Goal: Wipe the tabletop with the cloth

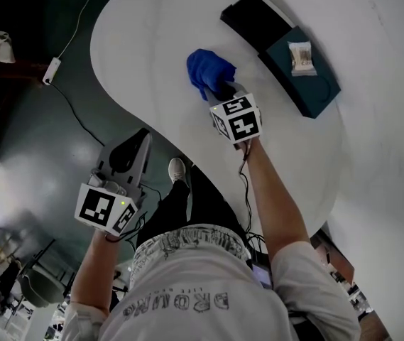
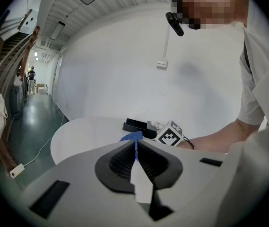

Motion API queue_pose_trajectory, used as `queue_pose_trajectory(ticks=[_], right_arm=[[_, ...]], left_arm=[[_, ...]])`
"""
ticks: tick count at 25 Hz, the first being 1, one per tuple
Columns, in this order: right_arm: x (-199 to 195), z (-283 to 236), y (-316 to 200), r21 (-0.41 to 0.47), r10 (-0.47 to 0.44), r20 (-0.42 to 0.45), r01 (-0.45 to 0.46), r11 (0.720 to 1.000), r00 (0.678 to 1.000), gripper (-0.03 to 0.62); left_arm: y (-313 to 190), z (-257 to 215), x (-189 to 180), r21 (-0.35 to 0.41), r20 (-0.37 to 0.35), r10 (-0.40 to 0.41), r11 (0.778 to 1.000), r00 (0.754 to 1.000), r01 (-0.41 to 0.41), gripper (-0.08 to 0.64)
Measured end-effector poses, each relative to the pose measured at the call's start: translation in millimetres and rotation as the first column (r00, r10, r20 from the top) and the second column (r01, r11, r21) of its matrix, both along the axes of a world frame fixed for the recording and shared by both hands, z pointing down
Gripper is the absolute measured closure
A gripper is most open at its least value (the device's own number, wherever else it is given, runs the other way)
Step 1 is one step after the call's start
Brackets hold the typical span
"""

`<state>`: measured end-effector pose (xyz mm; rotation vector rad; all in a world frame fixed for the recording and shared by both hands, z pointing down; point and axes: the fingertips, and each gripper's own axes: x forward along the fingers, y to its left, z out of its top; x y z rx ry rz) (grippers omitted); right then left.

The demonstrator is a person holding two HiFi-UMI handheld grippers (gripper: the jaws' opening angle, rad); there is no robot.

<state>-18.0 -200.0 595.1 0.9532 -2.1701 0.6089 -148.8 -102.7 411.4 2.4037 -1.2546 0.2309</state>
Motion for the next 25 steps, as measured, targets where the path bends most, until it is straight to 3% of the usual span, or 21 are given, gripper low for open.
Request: queue_pose_trajectory(ticks=[13,19,25], right_arm=[[94,9,92,-0.061,0.180,-0.002,-0.180,0.982,0.984,0.534],[137,10,139,-0.079,0.287,-0.010,-0.287,0.955,0.958,0.534],[187,12,193,-0.109,0.408,-0.017,-0.407,0.907,0.913,0.533]], left_arm=[[15,-3,65,0.019,-0.017,0.181,0.983,0.983,-0.181,0.529],[24,-7,105,0.033,-0.018,0.301,0.953,0.953,-0.300,0.529],[34,-12,145,0.055,-0.027,0.401,0.915,0.916,-0.399,0.529]])
